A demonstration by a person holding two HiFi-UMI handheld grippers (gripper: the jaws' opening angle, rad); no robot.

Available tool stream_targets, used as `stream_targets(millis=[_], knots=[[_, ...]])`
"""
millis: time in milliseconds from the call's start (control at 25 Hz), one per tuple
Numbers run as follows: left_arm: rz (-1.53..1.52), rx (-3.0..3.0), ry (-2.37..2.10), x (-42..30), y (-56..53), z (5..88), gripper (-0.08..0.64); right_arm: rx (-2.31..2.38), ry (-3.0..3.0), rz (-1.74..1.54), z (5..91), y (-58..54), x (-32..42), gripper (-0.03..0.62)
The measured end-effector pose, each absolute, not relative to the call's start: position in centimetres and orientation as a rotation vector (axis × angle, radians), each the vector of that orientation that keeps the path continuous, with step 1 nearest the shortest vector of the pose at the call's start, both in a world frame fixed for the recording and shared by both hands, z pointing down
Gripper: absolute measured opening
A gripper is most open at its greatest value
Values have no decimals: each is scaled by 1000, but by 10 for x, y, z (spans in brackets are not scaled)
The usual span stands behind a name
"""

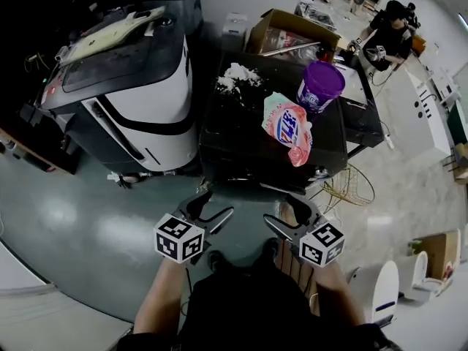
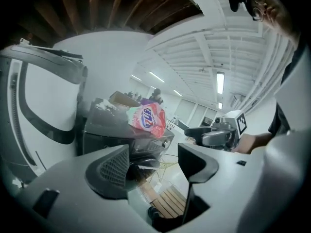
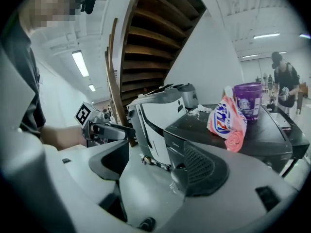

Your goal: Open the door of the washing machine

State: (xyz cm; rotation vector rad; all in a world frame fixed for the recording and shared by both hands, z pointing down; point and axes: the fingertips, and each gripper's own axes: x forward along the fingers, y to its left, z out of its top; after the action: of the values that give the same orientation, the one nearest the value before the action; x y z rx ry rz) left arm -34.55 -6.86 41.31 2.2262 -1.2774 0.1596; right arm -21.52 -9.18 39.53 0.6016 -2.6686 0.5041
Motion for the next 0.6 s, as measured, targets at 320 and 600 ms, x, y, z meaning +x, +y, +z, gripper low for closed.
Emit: stream_targets(millis=[320, 600], knots=[[258, 2268, -1081, -261, -123, 442, 327, 777, -2597, 568, 428, -132, -142, 353], [384, 2274, -960, -199, -153, 477, 325, 843, -2526, 659, 478, -155, -92, 353]])
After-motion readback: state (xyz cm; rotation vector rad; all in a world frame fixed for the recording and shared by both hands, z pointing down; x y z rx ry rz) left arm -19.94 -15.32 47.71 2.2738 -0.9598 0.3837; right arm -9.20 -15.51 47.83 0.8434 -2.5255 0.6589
